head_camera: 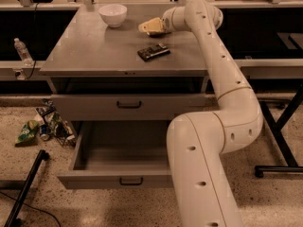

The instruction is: Place orange can into middle drawer

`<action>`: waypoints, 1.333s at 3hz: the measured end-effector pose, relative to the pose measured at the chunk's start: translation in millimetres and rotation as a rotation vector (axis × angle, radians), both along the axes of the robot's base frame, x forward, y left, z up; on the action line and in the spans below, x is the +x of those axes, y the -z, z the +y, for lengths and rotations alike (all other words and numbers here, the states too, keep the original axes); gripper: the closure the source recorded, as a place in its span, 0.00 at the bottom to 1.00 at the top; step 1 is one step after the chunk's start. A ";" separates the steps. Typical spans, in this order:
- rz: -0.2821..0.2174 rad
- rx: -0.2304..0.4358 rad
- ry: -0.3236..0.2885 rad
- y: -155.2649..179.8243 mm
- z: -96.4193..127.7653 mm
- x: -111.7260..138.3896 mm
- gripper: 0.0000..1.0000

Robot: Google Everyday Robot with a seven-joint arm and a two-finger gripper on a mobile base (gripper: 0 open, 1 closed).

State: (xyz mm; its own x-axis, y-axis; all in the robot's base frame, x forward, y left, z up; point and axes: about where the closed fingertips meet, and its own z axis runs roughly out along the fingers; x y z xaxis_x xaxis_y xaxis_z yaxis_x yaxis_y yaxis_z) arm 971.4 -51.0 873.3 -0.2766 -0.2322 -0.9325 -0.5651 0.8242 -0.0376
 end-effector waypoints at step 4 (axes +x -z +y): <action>0.052 -0.059 -0.089 10.3 40.6 -14.0 0.96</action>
Offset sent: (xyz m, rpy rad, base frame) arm 0.1237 -0.0236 0.0419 -0.0718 0.0503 0.0266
